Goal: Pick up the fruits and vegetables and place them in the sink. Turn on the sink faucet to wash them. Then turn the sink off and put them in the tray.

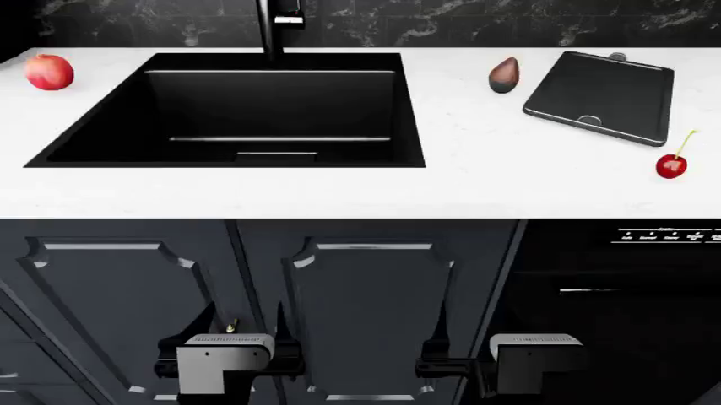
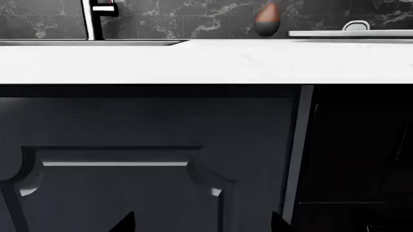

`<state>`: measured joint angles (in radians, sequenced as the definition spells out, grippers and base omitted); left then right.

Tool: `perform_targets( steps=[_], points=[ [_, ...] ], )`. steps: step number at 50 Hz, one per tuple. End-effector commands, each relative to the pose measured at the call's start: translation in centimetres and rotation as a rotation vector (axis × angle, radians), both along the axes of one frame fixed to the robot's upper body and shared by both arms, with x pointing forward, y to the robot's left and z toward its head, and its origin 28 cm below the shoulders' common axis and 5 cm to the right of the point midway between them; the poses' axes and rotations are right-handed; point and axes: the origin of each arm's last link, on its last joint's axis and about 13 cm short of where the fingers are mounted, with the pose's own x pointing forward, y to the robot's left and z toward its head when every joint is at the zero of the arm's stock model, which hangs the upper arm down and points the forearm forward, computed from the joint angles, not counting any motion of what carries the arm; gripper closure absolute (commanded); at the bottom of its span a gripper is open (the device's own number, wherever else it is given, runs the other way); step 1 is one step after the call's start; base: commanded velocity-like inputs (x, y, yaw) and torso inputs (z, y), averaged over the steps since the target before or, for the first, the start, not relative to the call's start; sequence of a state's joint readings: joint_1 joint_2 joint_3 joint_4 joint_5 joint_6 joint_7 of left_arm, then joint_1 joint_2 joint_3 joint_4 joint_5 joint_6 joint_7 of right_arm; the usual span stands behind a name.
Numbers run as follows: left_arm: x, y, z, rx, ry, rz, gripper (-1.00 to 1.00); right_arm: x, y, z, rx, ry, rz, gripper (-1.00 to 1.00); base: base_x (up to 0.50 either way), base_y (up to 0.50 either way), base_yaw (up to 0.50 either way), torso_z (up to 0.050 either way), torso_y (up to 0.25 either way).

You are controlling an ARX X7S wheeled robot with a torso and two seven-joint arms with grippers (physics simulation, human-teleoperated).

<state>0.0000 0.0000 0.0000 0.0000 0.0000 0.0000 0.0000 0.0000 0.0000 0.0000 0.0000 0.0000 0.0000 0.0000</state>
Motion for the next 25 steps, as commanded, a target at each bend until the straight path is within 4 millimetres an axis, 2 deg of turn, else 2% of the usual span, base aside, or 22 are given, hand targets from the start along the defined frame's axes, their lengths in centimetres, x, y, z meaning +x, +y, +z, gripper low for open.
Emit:
perform_targets(
  steps=[1,11,17,25],
  points=[
    [0.0,0.0,0.1,0.001,-0.002,-0.002,-1.00,0.0,0.0,0.0,-0.001,0.000,0.001,-1.00,0.00,0.00,0.00,0.000,0.000],
    [-0.1,-0.3,1.1,0.008,-0.021,-0.019,-1.00,0.1,0.1,1.1,-0.014,-0.022,0.004,-1.00,0.00,0.00,0.00,0.000,0.000],
    [0.2,-0.4,4.0,0.015,-0.067,-0.036,-1.00,0.7,-0.3,3.3,-0.035,-0.052,0.006,-1.00,0.00,0.00,0.00,0.000,0.000],
    [0.9,-0.5,9.0,0.022,-0.149,-0.059,-1.00,1.4,-0.9,7.2,-0.064,-0.120,0.009,-1.00,0.00,0.00,0.00,0.000,0.000]
  ],
)
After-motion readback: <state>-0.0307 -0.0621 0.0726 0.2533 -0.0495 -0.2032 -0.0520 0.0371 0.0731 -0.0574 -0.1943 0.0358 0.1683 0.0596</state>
